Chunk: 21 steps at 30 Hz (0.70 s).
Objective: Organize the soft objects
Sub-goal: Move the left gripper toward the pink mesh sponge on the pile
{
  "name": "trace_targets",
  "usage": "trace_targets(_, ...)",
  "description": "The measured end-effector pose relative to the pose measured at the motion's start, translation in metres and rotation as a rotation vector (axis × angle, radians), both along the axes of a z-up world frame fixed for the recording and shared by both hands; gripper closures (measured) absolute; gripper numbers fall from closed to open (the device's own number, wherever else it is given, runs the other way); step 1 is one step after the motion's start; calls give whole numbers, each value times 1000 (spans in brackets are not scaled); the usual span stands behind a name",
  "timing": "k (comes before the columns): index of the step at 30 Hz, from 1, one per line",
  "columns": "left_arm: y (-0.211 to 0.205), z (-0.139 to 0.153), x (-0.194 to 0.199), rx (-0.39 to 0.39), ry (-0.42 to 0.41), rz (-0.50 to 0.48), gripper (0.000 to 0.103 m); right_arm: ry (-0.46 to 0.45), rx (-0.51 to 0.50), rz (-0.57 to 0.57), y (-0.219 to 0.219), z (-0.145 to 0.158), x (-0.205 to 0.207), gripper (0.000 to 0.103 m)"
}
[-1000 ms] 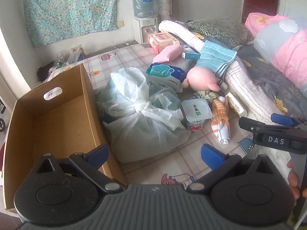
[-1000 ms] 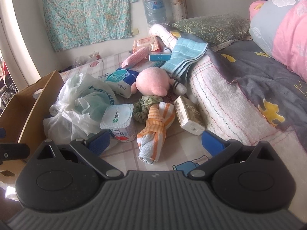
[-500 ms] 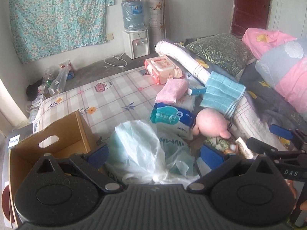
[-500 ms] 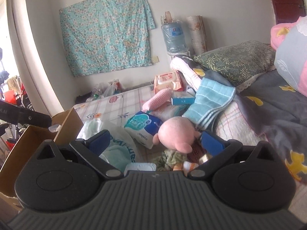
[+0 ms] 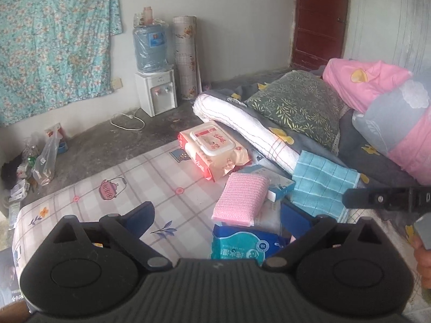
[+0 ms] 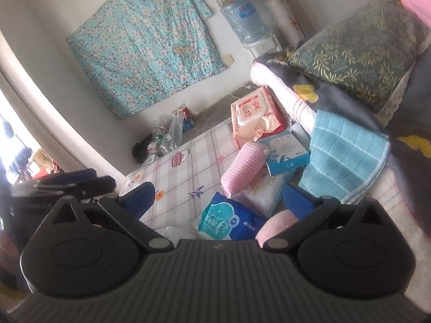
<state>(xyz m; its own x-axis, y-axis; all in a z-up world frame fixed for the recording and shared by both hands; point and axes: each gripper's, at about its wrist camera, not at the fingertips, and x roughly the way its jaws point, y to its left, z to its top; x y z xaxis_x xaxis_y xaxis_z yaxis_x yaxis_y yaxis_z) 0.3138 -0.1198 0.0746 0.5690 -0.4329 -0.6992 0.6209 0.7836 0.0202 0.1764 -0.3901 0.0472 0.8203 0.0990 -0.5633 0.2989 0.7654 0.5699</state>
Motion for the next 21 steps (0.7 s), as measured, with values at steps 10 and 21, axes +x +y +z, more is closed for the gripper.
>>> trace_targets(10,-65,-81,67,125,104,-312,6,172,257,2,-31,-78,96,24)
trace_targets(21,-90,-129,126,63,346,-365,4,204,416,-64,-56,-135,129,44)
